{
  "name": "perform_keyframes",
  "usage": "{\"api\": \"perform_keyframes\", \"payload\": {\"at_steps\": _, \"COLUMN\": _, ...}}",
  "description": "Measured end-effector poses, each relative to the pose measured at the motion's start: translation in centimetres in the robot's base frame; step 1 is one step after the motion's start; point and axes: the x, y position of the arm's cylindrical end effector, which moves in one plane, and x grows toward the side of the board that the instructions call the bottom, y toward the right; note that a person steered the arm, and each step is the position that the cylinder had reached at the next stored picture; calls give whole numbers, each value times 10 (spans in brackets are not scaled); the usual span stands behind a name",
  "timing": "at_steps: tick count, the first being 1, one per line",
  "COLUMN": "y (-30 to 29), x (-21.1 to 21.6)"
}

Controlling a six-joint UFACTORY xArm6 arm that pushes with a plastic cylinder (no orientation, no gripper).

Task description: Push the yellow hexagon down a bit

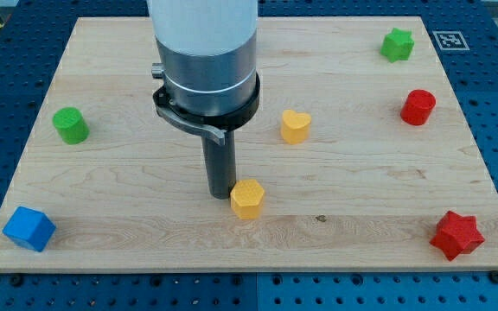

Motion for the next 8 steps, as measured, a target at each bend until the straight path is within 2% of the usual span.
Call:
{"api": "perform_keyframes", "payload": {"at_steps": 2, "y": 4, "x": -32}}
{"api": "perform_keyframes", "payload": {"at_steps": 3, "y": 24, "x": -32}}
{"api": "perform_keyframes", "payload": {"at_steps": 5, "y": 25, "x": -31}}
{"api": "perform_keyframes", "payload": {"at_steps": 8, "y": 25, "x": 17}}
